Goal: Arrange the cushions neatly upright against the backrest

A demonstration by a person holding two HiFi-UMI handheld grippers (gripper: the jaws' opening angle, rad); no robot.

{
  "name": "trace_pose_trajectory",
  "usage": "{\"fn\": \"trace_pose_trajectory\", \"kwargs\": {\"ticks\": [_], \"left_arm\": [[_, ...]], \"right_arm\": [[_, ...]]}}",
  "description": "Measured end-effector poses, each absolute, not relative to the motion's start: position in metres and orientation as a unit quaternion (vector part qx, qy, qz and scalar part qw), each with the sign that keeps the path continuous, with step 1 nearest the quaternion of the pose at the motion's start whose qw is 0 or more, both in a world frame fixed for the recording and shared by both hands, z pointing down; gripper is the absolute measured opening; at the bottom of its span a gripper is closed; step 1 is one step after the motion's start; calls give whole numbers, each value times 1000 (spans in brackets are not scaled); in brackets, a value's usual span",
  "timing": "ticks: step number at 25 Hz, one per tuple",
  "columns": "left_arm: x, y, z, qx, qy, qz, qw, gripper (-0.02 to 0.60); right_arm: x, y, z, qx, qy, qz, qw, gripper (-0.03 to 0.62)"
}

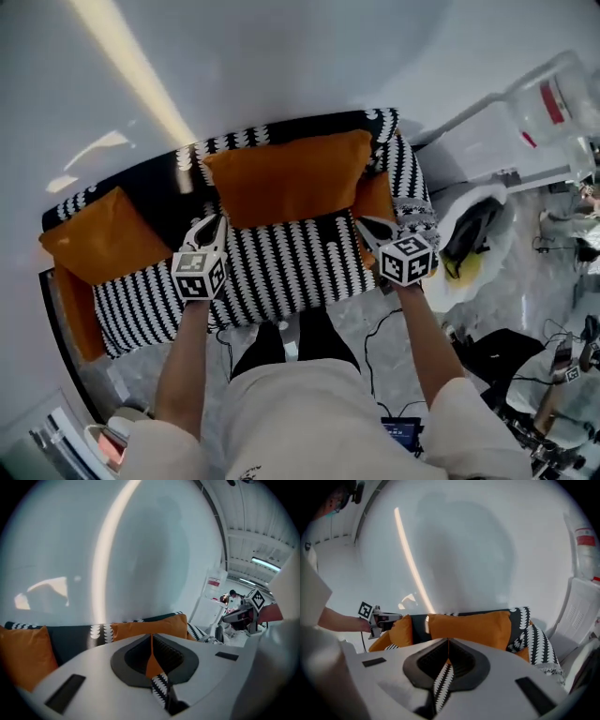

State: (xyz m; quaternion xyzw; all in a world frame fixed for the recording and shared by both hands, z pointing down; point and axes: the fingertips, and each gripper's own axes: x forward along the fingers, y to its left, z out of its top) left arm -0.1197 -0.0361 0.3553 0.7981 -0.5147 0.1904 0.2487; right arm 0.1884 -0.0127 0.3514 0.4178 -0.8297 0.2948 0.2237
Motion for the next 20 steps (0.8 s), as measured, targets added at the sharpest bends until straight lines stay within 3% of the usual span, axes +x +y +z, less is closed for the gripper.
{"fn": "trace_pose_trajectory", "kwargs": {"ticks": [13,20], "left_arm": [[-102,109,272,833,-485,159,211,18],[-82,177,237,816,-527,128,201,18]], "right_arm": [[153,135,230,454,-845,269,86,23],[153,179,218,413,-873,247,75,23]]}}
